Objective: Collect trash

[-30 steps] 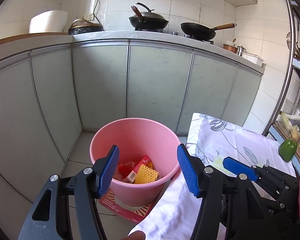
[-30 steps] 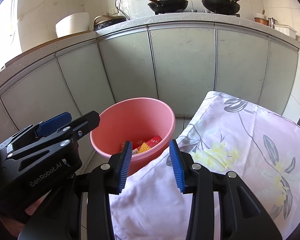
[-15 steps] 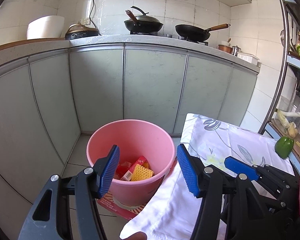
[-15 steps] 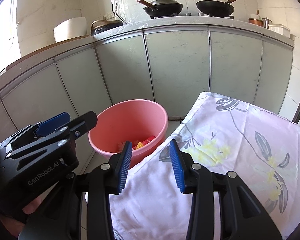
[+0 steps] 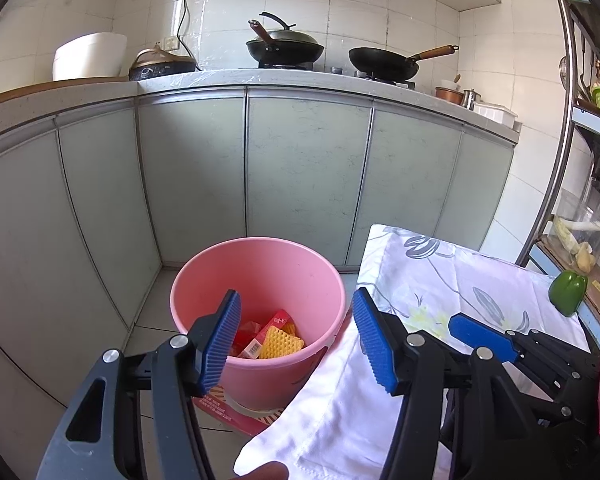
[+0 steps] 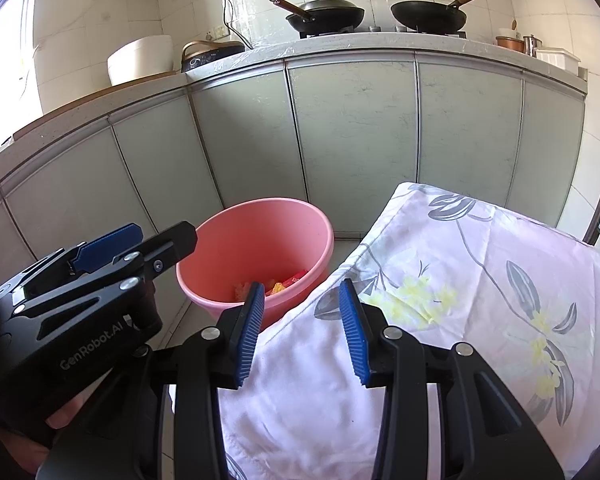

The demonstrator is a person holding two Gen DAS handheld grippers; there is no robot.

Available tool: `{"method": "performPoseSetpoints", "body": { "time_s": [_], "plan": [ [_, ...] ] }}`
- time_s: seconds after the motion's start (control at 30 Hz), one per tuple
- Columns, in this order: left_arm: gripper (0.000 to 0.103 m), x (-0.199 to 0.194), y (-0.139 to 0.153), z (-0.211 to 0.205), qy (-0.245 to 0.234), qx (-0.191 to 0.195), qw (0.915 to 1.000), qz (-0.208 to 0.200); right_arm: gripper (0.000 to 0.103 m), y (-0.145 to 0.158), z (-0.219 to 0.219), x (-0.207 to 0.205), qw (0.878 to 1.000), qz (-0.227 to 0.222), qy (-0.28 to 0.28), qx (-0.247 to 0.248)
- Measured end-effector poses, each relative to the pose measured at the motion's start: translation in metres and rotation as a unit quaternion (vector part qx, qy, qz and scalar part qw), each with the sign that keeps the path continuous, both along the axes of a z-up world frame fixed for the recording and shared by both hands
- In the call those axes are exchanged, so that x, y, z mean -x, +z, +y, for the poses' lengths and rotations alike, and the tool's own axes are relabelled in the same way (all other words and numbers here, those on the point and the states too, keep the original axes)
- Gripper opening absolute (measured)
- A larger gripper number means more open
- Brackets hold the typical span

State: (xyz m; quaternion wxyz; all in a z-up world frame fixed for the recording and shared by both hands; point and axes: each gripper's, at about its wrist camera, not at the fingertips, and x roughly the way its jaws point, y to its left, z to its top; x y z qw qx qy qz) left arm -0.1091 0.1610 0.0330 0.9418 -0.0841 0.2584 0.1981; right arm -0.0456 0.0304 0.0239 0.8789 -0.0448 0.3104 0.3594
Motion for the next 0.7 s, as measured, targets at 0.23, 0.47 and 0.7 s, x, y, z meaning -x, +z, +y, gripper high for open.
{"method": "performPoseSetpoints", "body": {
  "time_s": [0.23, 0.47, 0.7],
  "plan": [
    [0.054, -0.0023, -0.002, -0.002, -0.001, -0.002, 1.0, 0.003, 0.04, -0.0018, -0.0008, -0.0018, 1.0, 0.002, 0.001, 0.002],
    [0.052, -0.0043, -0.0022, -0.0023, -0.006, -0.003, 1.0, 0.005, 0.04, -0.0035, -0.0009, -0.0032, 1.0, 0.003, 0.0, 0.003],
    [0.051, -0.0065, -0.0037, -0.0031, -0.009, -0.003, 0.9999, 0.007, 0.04, -0.0069, -0.0004, -0.0052, 1.0, 0.005, 0.0, 0.007]
  ]
}}
